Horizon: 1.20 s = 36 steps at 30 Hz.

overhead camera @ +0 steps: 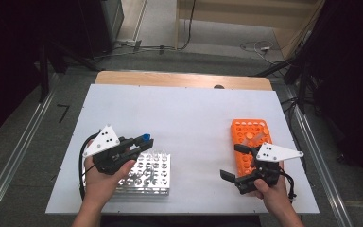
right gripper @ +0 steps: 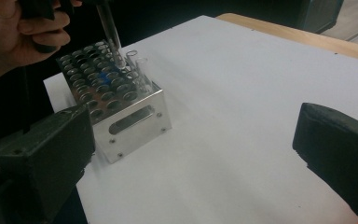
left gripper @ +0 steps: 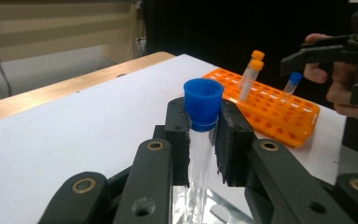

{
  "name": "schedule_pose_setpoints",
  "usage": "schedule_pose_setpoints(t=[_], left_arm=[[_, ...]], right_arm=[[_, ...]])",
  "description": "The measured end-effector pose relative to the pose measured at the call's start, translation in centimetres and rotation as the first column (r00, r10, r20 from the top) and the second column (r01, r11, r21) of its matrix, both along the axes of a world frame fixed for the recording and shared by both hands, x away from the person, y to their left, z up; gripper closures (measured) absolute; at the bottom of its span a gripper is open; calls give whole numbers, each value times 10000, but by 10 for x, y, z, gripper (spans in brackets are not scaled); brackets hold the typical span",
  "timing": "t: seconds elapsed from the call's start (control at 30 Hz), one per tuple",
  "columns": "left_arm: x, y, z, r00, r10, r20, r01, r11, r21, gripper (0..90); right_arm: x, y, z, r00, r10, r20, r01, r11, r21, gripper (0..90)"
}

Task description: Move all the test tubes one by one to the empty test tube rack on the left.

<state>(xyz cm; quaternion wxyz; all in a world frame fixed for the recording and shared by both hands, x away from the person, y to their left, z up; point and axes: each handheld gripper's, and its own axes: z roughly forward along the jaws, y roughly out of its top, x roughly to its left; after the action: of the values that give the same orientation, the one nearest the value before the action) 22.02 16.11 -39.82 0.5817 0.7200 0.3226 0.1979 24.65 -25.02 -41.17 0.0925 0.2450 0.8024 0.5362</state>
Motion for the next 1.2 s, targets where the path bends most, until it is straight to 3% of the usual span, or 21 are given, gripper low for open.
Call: schedule_pose_setpoints(t=[0.5, 0.7, 1.2], left_arm=[[9, 1, -20, 9980, 576, -252, -567, 9977, 366, 772], [12, -1, -25, 9979, 537, -365, -518, 9973, 529, 772], [17, -4, -35, 9932, 398, -1091, -280, 9938, 1078, 770]], right_arm=[[4, -14, 1, 9995, -323, 26, 323, 9995, 59, 0], [5, -18, 1, 9991, -418, 23, 417, 9991, 95, 0], [8, -26, -1, 9980, -631, -6, 632, 9980, 35, 0]])
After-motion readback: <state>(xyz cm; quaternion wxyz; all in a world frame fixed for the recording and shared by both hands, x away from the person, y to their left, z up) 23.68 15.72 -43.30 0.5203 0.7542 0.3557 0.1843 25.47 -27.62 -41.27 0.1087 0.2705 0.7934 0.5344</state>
